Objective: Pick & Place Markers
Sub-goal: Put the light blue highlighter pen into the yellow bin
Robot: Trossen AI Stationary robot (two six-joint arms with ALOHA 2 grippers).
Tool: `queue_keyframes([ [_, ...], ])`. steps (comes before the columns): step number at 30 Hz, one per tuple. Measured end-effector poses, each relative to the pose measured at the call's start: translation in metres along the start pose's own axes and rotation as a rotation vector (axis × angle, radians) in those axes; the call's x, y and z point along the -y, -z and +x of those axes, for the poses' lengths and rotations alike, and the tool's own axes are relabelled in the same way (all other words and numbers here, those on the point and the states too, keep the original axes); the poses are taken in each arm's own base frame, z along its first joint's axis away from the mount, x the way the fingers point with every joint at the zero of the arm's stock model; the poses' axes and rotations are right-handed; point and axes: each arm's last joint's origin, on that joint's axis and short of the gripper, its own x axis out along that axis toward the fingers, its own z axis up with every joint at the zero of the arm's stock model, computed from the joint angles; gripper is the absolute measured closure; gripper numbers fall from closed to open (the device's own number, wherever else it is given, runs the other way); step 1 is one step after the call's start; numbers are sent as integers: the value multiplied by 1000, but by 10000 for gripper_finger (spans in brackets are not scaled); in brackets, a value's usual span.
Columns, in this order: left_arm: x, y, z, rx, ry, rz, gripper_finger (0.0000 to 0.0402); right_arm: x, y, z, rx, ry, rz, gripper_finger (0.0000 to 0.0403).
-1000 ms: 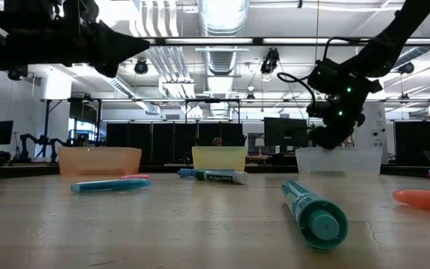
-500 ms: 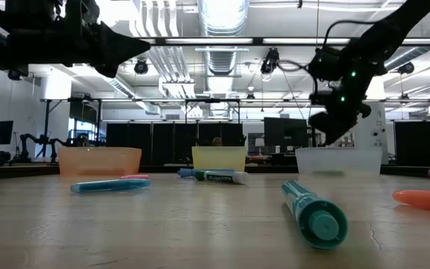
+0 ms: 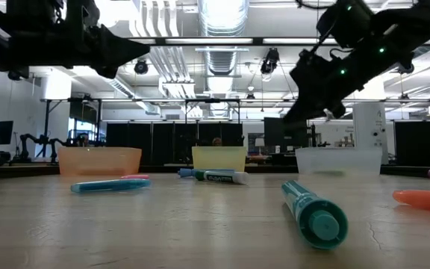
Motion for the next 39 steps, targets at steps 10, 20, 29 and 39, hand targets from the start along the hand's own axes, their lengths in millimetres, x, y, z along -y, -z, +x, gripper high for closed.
queue_keyframes([
  [10, -6, 8, -2, -43, -11, -14, 401, -88, 25, 26, -3, -149, -88, 320],
  [20, -6, 11, -2, -73, -13, -6, 401, -94, 3, 82, -70, -106, -168, 250],
  [29, -6, 11, -2, -76, -17, -5, 401, -55, -22, 108, -149, -38, -227, 237],
  [39, -6, 11, -2, -75, -16, 3, 401, -46, -21, 114, -180, -106, -338, 250],
])
